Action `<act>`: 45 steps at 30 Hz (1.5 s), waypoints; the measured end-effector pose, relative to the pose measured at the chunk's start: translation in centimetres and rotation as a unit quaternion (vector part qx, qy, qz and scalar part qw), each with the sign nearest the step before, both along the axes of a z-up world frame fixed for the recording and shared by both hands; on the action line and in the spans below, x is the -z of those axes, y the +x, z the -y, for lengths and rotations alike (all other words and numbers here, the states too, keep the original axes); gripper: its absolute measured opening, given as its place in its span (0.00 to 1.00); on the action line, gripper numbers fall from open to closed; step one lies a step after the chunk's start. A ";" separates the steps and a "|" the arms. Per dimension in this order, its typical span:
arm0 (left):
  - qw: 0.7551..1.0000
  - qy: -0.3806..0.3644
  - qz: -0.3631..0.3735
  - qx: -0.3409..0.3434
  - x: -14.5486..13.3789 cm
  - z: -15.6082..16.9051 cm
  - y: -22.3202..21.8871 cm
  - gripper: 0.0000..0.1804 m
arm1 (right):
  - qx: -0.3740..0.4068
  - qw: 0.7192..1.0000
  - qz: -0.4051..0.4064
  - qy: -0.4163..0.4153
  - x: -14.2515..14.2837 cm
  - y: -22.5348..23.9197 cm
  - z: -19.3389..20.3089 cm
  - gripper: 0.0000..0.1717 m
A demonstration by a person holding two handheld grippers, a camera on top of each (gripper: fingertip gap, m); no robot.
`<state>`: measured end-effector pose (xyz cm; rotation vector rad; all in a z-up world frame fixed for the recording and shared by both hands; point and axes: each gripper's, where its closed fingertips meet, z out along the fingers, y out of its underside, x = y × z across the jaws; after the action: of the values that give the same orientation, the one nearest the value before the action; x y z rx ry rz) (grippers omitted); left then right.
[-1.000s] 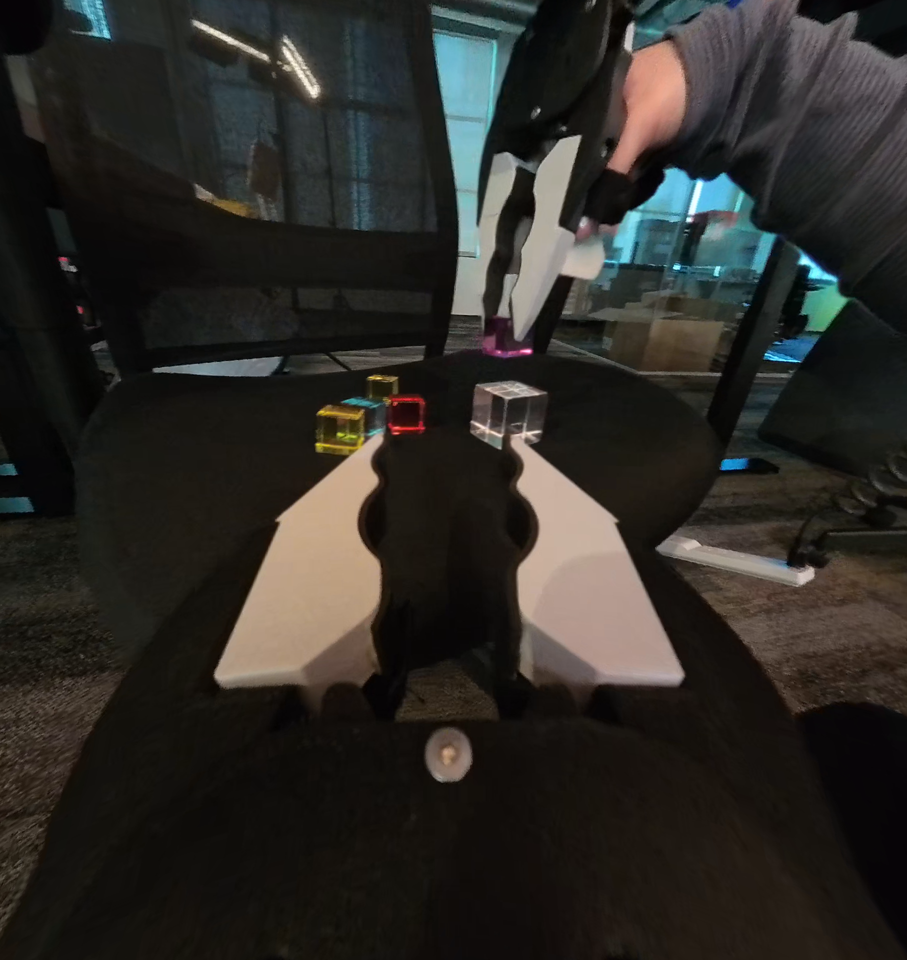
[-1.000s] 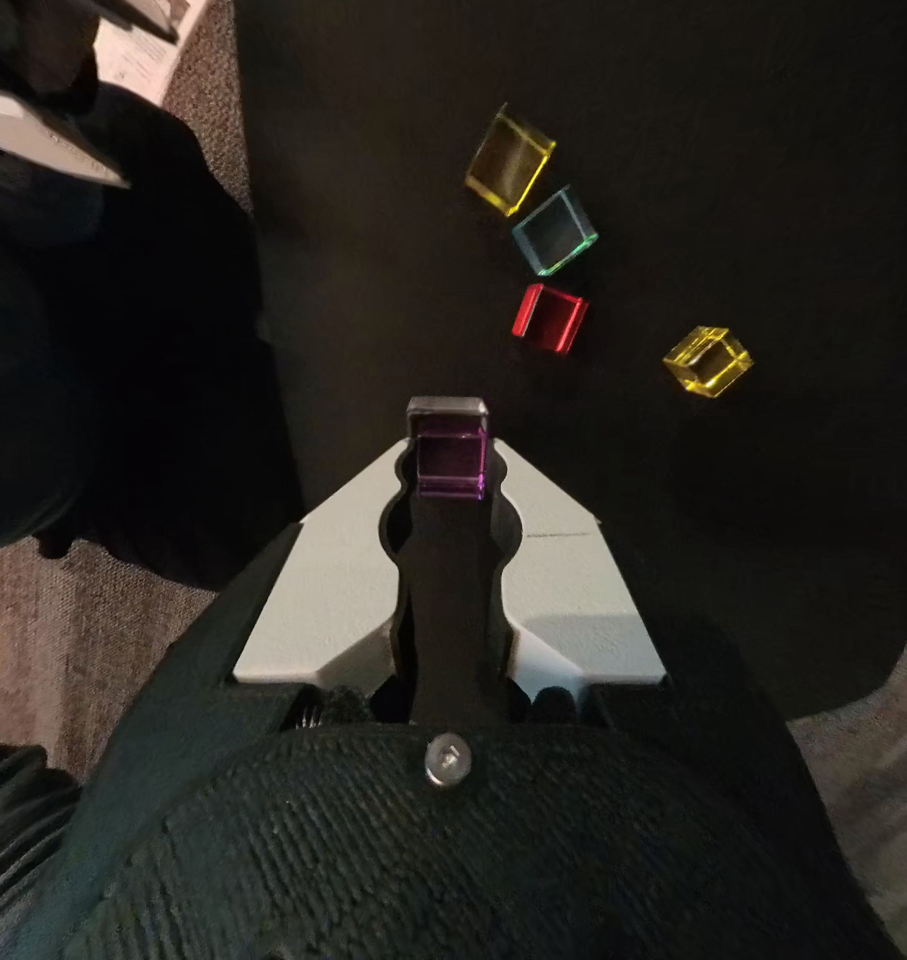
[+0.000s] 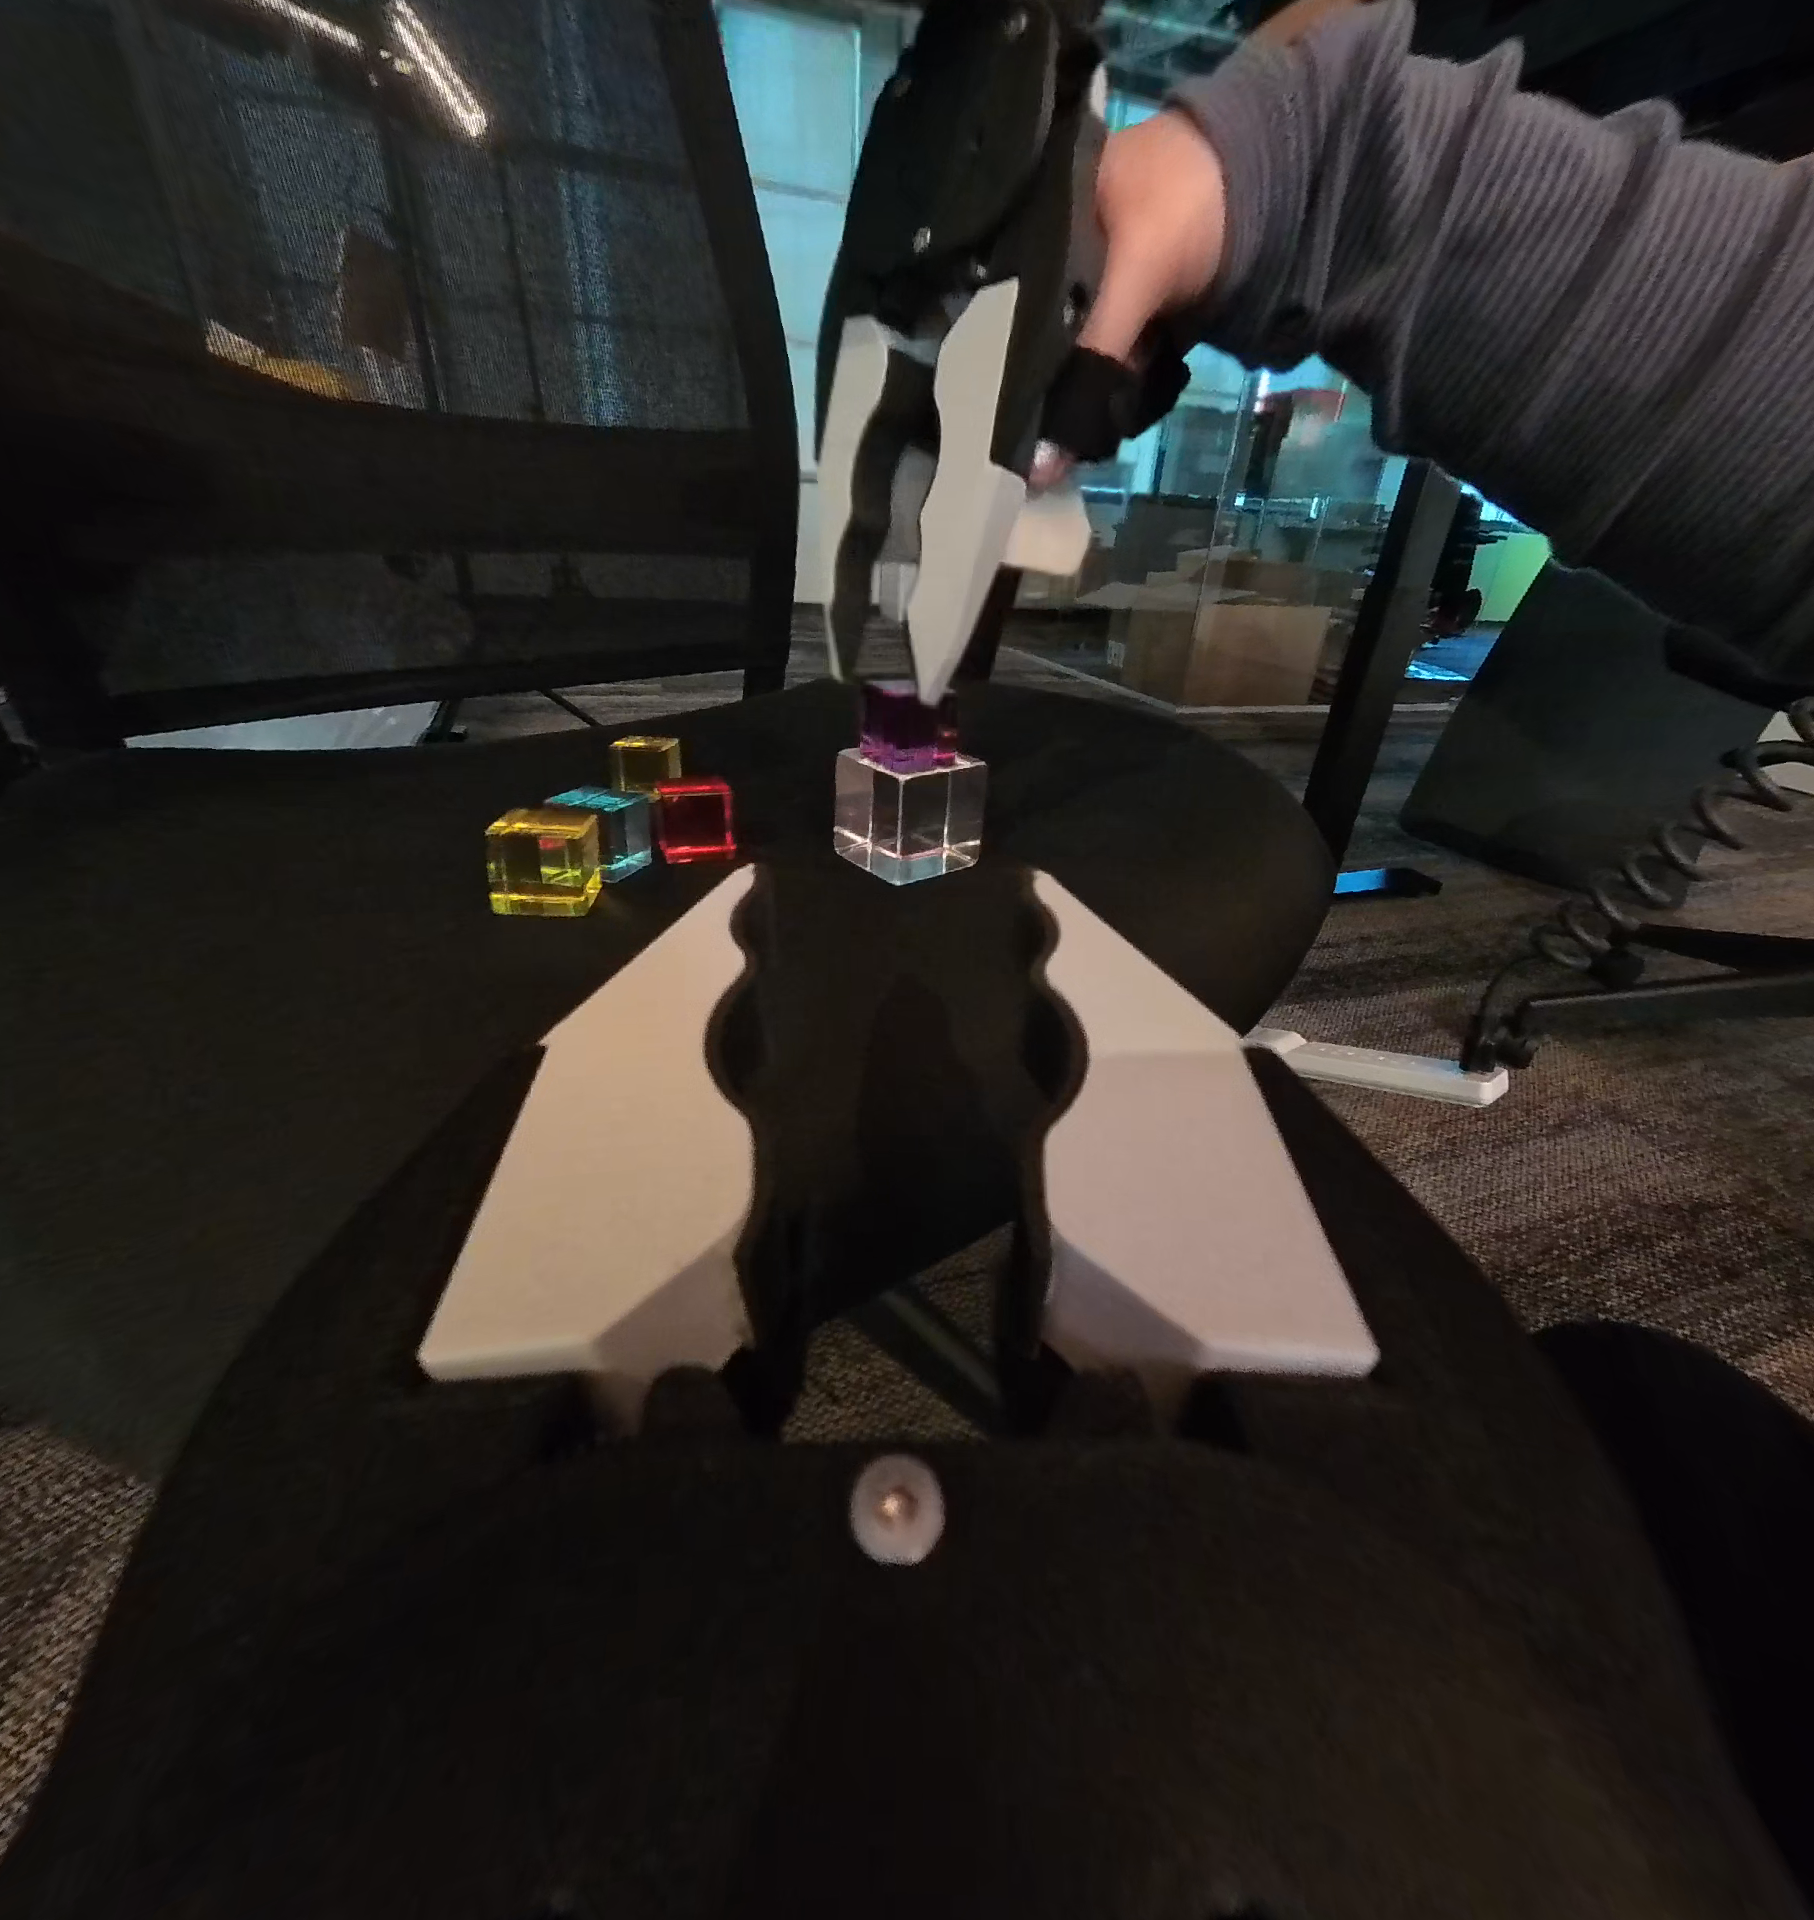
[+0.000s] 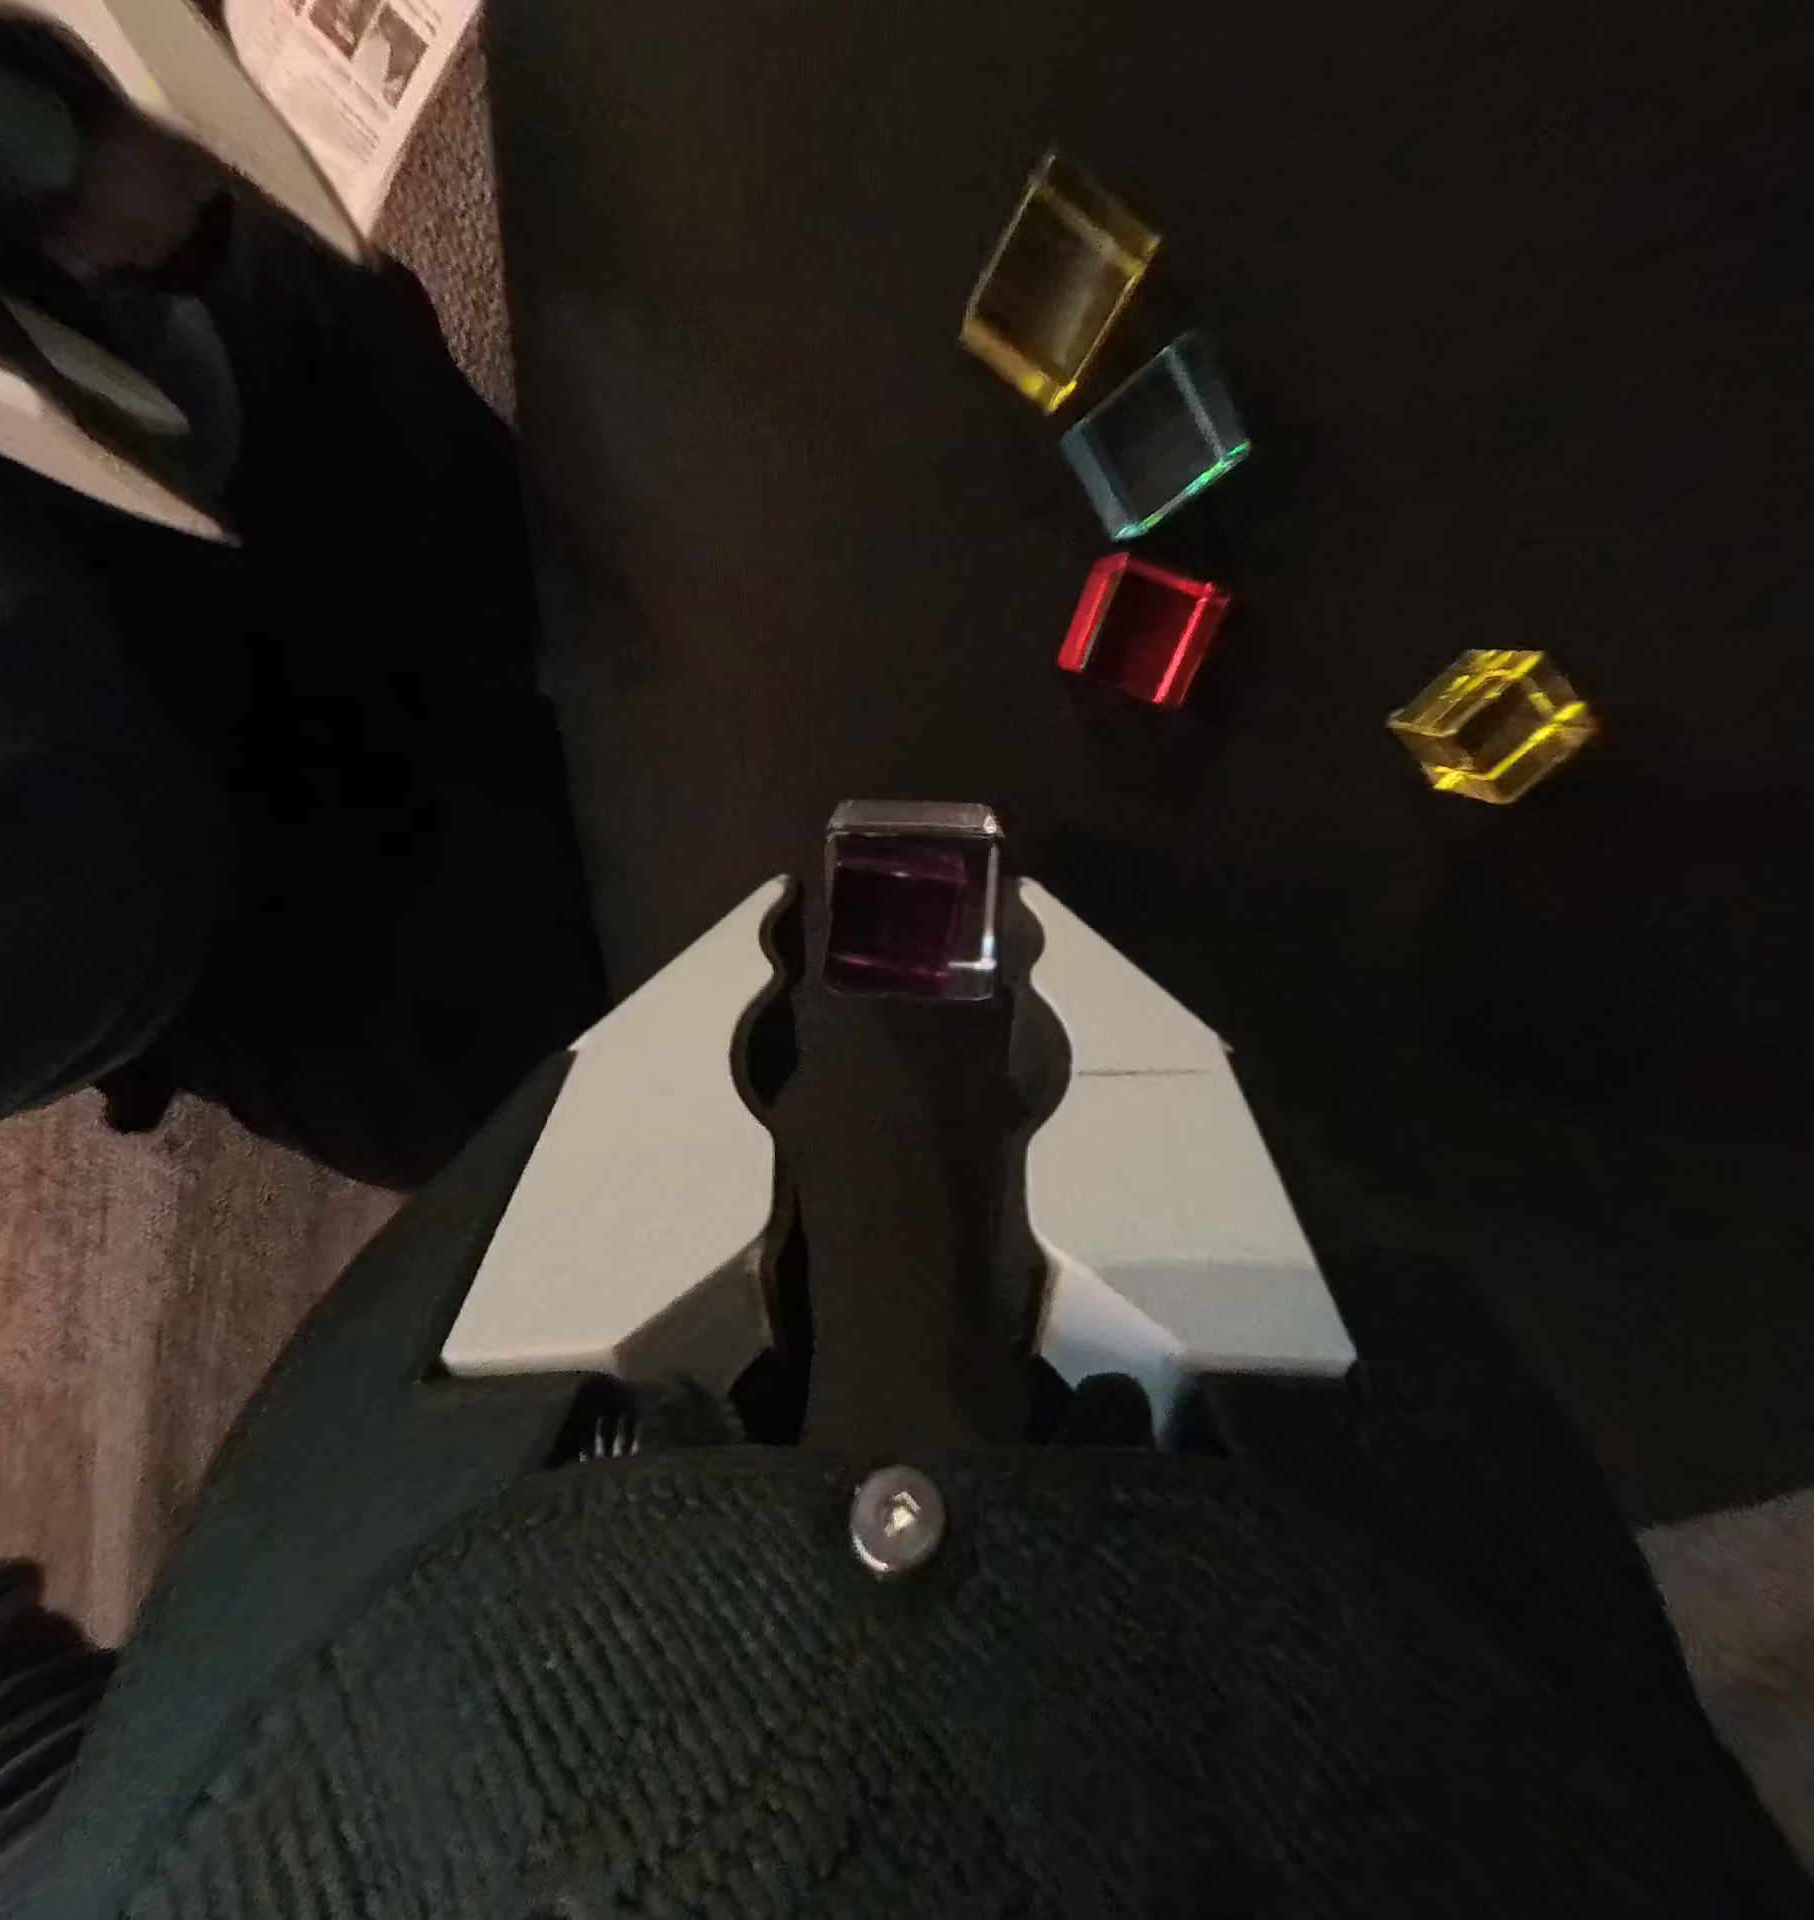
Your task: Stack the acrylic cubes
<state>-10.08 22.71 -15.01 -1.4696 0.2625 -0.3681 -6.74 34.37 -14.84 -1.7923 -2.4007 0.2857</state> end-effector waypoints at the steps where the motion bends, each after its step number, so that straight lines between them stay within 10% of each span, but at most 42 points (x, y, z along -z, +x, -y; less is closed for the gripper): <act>1: 1.000 0.000 0.001 0.000 0.0 0.0 0.0 0.26 | 0.006 1.000 -0.019 0.005 -0.6 -0.6 -0.3 0.23; 17: 1.000 -0.005 0.005 0.003 0.3 -0.2 -0.1 0.28 | 0.076 0.995 0.050 0.029 4.8 -6.1 -4.0 0.28; 20: 1.000 -0.003 0.005 0.003 0.3 -0.3 0.0 0.28 | 0.082 0.995 0.057 0.019 5.1 -6.2 -4.0 0.17; 33: 1.000 -0.002 0.009 0.002 0.2 -0.2 -0.2 0.28 | 0.021 0.999 0.042 0.016 -3.0 -1.9 -0.9 0.15; 45: 1.000 -0.002 0.012 -0.004 0.2 -0.2 -0.6 0.28 | 0.013 0.996 0.084 0.020 -1.5 0.4 -0.4 0.15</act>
<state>-10.73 22.93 -15.19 -1.4678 0.2361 -0.3801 -6.34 34.81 -13.29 -1.8978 -2.4705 0.0857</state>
